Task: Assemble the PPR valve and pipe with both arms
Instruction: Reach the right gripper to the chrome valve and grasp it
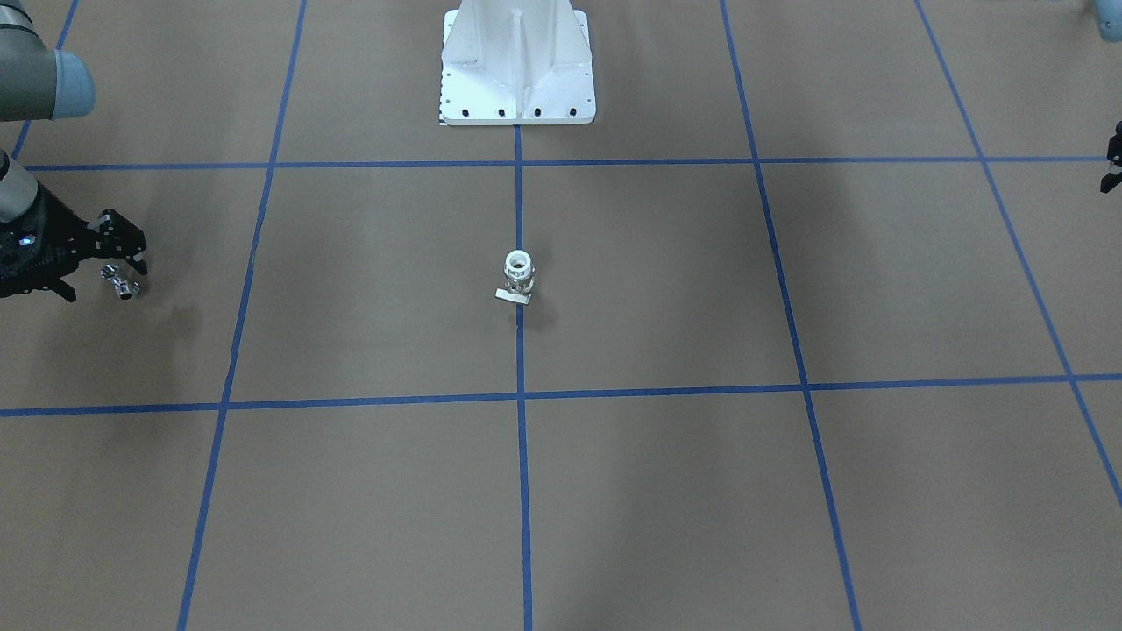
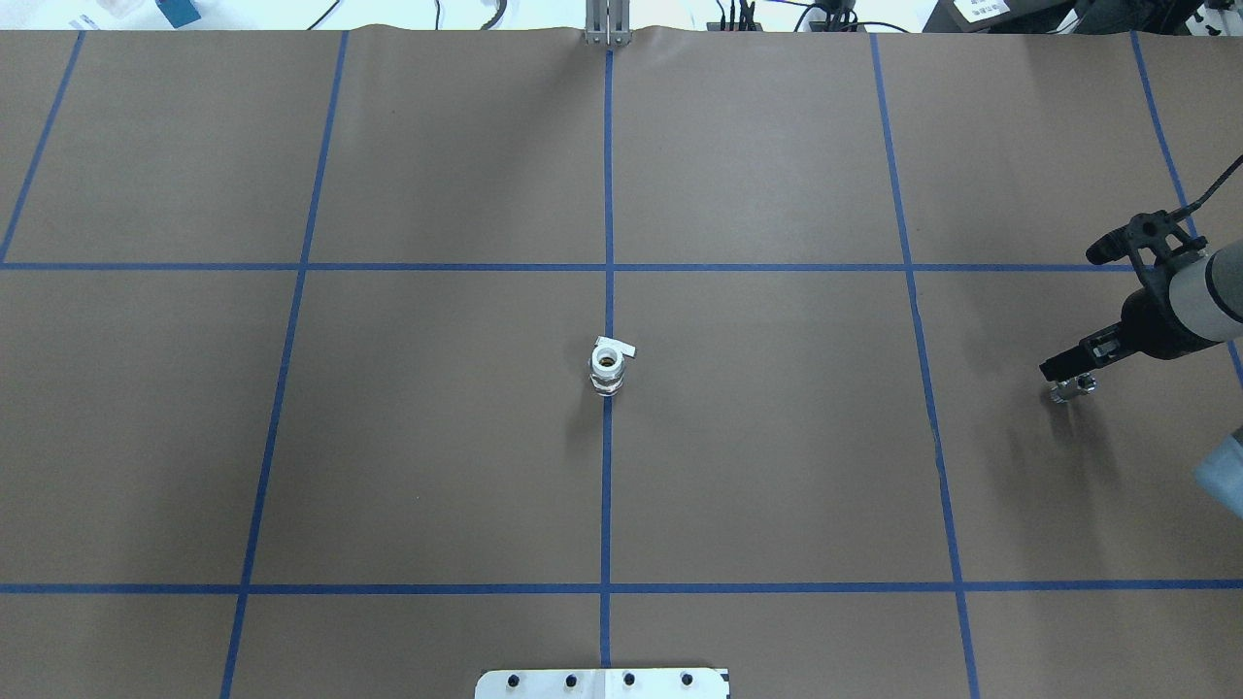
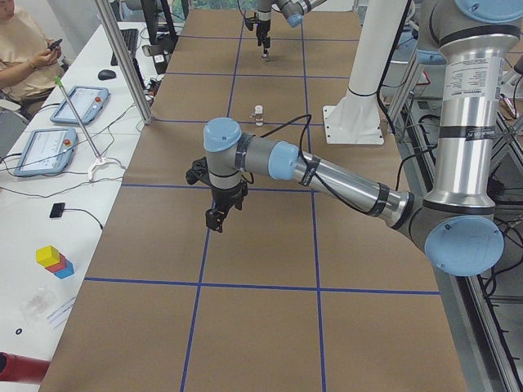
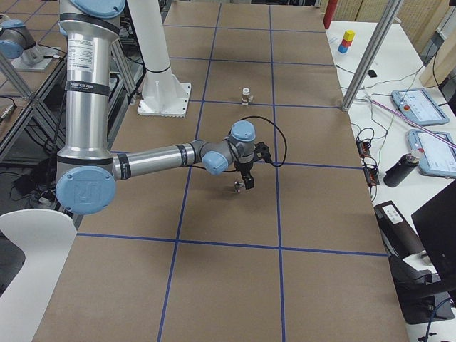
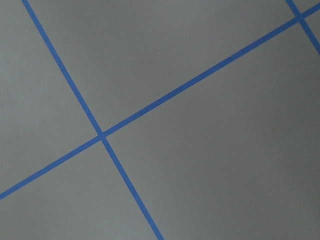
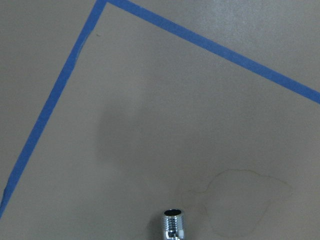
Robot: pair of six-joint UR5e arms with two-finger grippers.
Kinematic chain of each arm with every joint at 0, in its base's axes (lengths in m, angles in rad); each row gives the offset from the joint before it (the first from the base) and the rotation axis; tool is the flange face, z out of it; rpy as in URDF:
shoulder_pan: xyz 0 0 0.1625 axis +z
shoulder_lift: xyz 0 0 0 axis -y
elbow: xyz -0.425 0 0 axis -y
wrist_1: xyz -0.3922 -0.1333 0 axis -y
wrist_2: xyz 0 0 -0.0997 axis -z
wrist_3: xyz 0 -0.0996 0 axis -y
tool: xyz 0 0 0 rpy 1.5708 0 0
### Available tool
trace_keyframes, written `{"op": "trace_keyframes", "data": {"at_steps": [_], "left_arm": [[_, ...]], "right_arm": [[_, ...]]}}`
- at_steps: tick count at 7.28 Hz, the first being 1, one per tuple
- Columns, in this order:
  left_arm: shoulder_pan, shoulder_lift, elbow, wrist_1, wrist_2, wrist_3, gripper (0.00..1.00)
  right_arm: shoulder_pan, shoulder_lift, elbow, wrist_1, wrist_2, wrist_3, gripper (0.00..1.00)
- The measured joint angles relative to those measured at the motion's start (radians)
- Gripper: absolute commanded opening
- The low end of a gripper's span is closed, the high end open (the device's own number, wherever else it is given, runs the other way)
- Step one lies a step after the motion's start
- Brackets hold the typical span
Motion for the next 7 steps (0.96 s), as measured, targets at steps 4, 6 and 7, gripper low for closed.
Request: {"op": "trace_keyframes", "data": {"at_steps": [4, 6, 7], "left_arm": [[0.001, 0.000, 0.001, 0.000, 0.000, 0.000, 1.00], [0.001, 0.000, 0.001, 0.000, 0.000, 0.000, 1.00], [0.001, 0.000, 0.001, 0.000, 0.000, 0.000, 1.00]], "right_arm": [[-0.019, -0.050, -0.015, 0.067, -0.034, 0.034, 0.70], [-0.032, -0.053, -0.013, 0.068, -0.036, 0.040, 0.60], [-0.036, -0.053, -0.011, 0.068, -0.035, 0.041, 0.38]]}}
